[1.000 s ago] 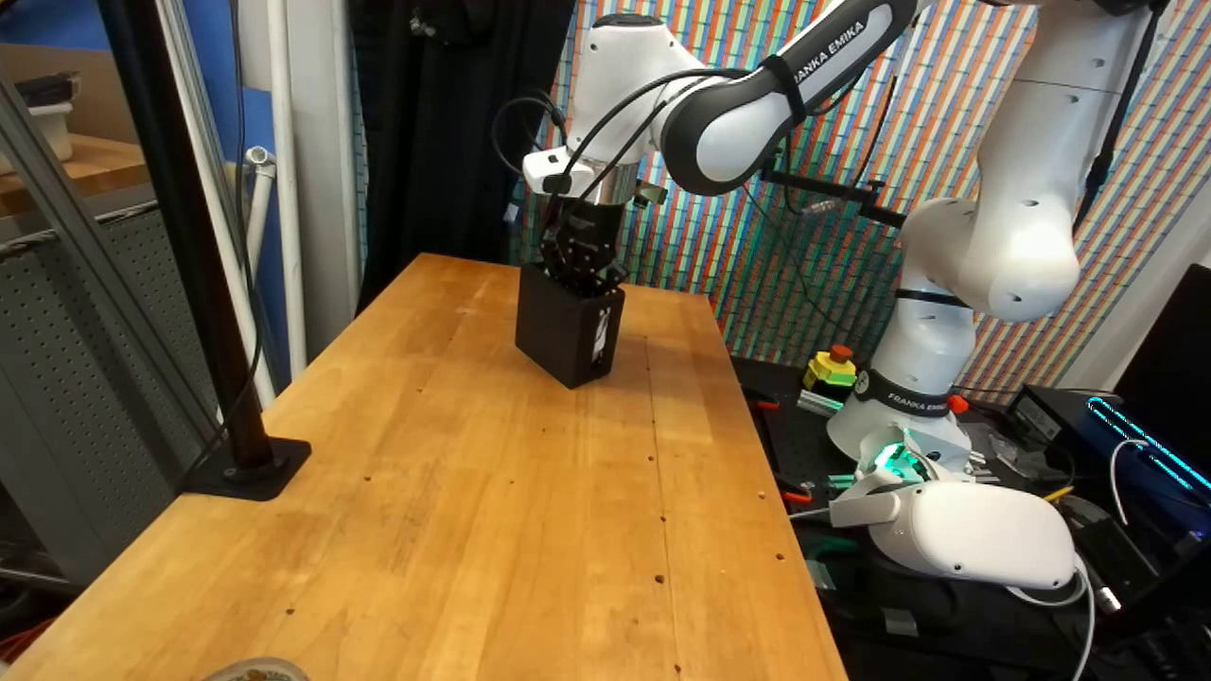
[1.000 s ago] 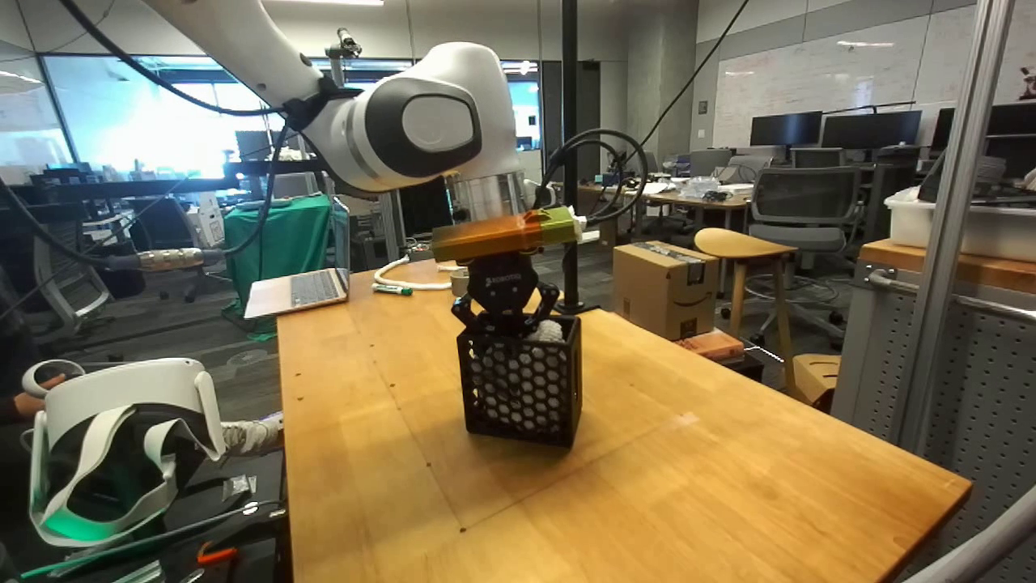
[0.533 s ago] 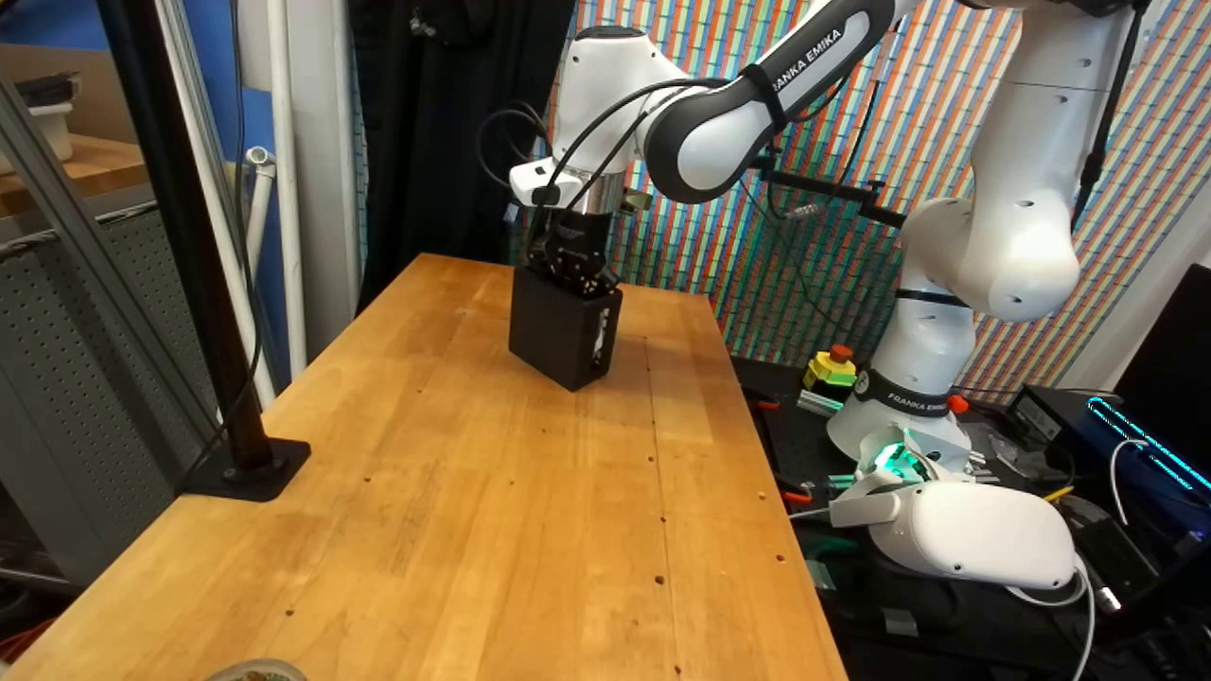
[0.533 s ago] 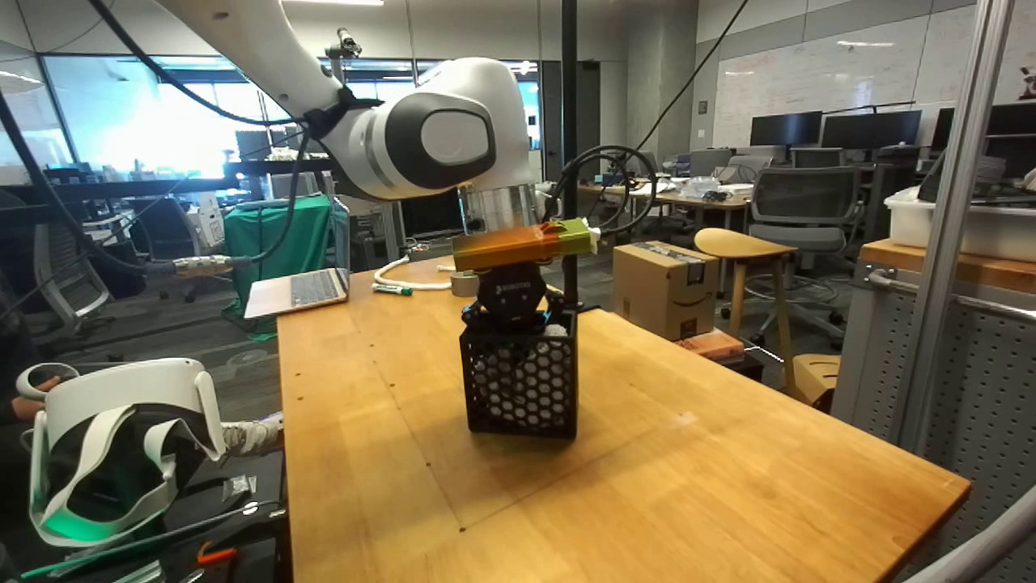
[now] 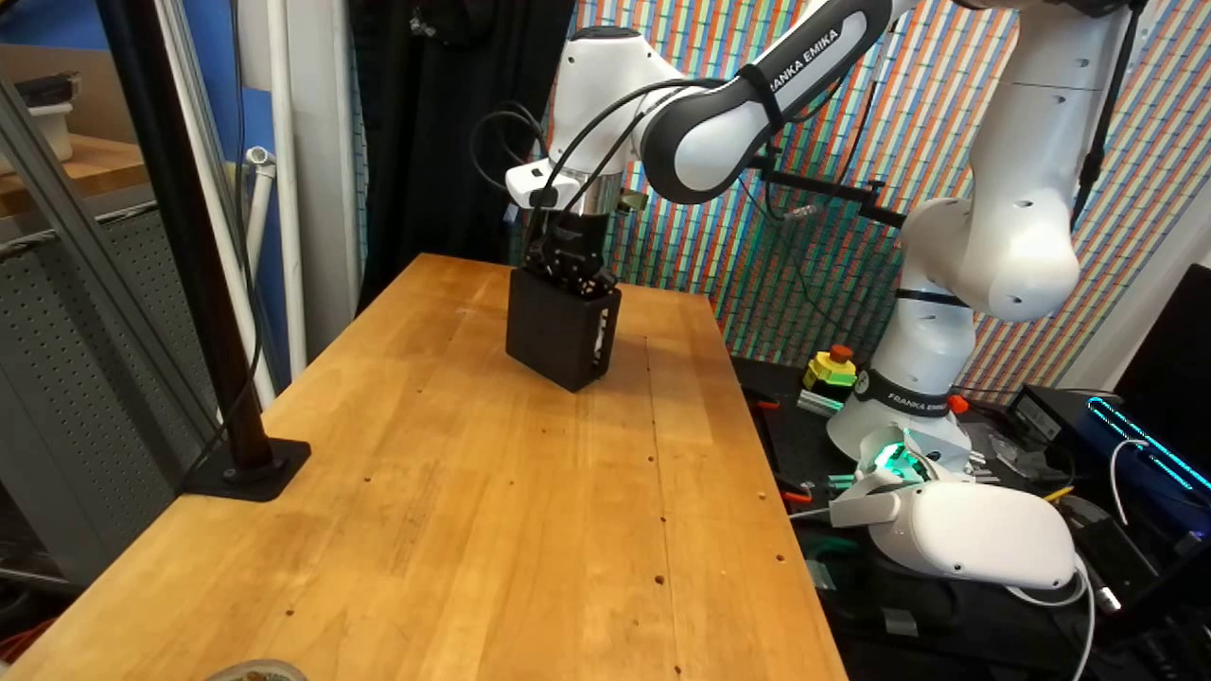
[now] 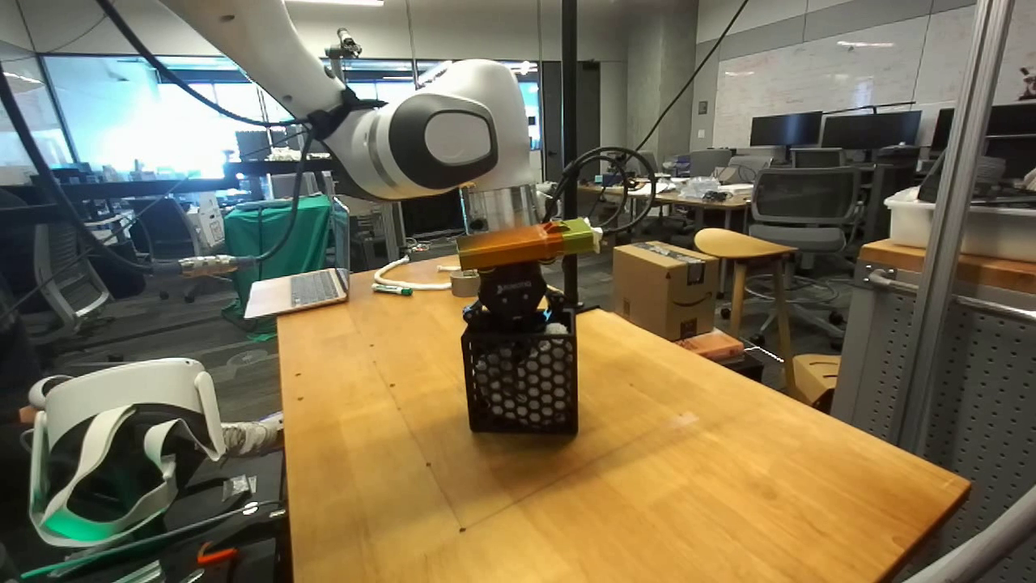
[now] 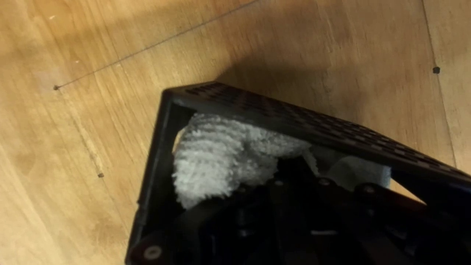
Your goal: Place the towel inside the black basket
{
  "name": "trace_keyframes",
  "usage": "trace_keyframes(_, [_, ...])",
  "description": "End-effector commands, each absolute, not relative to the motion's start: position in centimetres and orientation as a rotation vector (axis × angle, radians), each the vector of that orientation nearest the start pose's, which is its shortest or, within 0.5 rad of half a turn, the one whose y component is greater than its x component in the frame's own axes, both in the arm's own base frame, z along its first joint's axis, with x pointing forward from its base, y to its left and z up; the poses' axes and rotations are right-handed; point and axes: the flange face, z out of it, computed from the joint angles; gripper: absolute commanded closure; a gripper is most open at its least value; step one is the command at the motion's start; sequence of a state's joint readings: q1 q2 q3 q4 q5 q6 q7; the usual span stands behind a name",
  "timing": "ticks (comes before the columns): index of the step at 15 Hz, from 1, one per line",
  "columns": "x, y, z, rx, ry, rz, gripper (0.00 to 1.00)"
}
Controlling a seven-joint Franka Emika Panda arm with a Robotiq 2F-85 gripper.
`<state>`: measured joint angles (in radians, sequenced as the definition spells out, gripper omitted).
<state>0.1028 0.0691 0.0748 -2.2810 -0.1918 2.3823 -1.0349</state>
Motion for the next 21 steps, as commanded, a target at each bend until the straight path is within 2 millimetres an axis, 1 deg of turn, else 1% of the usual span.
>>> trace_keyframes(1, [52.7,9.2,29.7,-2.533,-2.034,0.130,0.88])
trace_keyframes(4, [53.2,8.9,29.1,-2.515,-2.013,0.185,0.89])
trace_keyframes(6, [53.5,9.0,29.0,-2.500,-2.009,0.198,0.88])
trace_keyframes(10, [53.4,9.2,29.7,-2.512,-2.020,0.195,0.89])
trace_keyframes(12, [53.3,9.2,30.9,-2.529,-2.021,0.170,0.89])
trace_keyframes(14, [53.0,9.2,33.2,-2.563,-2.030,0.129,0.88])
trace_keyframes(15, [52.8,9.4,34.0,-2.582,-2.035,0.114,0.86])
trace_keyframes(16, [52.5,9.5,35.1,-2.595,-2.053,0.089,0.87])
trace_keyframes(19, [52.2,9.9,37.3,-2.635,-2.114,0.044,0.89])
trace_keyframes(21, [52.2,9.9,38.5,-2.664,-2.142,0.018,0.88])
